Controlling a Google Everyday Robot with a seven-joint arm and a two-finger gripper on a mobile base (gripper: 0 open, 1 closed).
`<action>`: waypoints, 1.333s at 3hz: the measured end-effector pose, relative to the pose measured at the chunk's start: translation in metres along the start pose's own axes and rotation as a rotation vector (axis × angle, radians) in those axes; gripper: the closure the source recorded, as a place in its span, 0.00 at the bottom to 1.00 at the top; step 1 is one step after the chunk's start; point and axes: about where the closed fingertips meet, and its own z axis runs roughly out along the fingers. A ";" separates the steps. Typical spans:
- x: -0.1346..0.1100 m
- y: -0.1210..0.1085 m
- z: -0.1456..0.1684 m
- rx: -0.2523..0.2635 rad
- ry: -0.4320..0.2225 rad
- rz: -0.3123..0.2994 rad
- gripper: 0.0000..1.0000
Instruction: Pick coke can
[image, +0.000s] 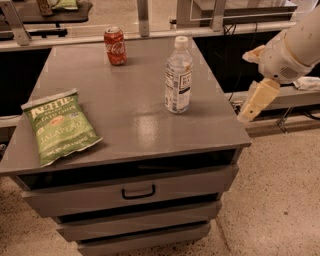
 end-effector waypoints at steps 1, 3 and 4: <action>-0.023 -0.053 0.040 0.043 -0.118 -0.040 0.00; -0.094 -0.138 0.104 0.092 -0.386 -0.071 0.00; -0.130 -0.154 0.122 0.091 -0.525 -0.004 0.00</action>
Offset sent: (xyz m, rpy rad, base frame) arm 0.1943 0.0794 0.0062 0.3010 -0.2459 0.1532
